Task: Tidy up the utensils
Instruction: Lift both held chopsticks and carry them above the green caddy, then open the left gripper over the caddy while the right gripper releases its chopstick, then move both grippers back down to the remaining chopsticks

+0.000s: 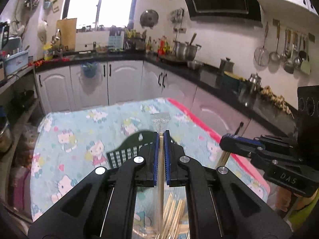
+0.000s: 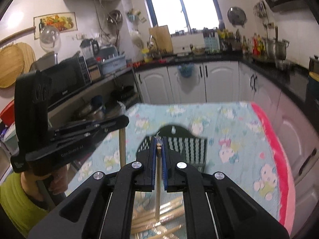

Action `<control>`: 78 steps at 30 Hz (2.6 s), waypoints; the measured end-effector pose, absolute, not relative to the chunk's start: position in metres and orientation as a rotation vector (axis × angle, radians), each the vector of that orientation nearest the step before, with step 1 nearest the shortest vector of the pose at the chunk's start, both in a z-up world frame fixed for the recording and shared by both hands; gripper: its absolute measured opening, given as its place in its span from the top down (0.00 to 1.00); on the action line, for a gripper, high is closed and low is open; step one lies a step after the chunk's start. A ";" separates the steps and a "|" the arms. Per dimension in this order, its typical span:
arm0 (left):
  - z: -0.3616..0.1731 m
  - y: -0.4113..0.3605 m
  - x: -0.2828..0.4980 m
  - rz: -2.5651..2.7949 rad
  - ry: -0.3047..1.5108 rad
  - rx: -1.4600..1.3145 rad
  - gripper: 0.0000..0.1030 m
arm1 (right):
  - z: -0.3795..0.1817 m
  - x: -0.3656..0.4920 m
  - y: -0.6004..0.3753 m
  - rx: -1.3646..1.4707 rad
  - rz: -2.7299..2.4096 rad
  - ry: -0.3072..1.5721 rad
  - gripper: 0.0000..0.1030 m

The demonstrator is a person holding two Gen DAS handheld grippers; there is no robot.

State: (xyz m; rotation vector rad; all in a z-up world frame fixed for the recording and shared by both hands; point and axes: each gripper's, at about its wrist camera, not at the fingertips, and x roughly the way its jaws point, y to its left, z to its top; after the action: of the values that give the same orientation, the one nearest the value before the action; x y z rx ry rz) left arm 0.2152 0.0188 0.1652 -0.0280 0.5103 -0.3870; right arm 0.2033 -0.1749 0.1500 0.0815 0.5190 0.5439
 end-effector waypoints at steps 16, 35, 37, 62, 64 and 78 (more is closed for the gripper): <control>0.211 0.045 0.271 -0.281 0.370 -0.152 0.97 | 0.214 0.243 -0.193 0.095 0.485 0.319 0.95; 0.174 0.044 0.309 -0.166 0.292 -0.151 0.97 | 0.187 0.289 -0.191 0.089 0.395 0.292 0.95; 0.169 0.042 0.306 -0.175 0.284 -0.145 0.97 | 0.186 0.290 -0.191 0.088 0.396 0.295 0.94; 0.144 0.070 0.265 -0.192 0.369 -0.279 0.16 | 0.132 0.271 -0.208 0.111 0.298 0.375 0.53; 0.145 0.074 0.257 -0.180 0.368 -0.280 0.13 | 0.129 0.267 -0.211 0.109 0.295 0.387 0.49; 0.138 0.089 0.211 -0.145 0.393 -0.276 0.10 | 0.121 0.227 -0.219 0.116 0.302 0.418 0.40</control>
State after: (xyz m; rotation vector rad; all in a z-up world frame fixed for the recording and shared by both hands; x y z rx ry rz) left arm 0.2107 0.0895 0.1376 -0.2759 0.3930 -0.1448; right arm 0.2270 -0.2185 0.1211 0.1158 0.4185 0.3023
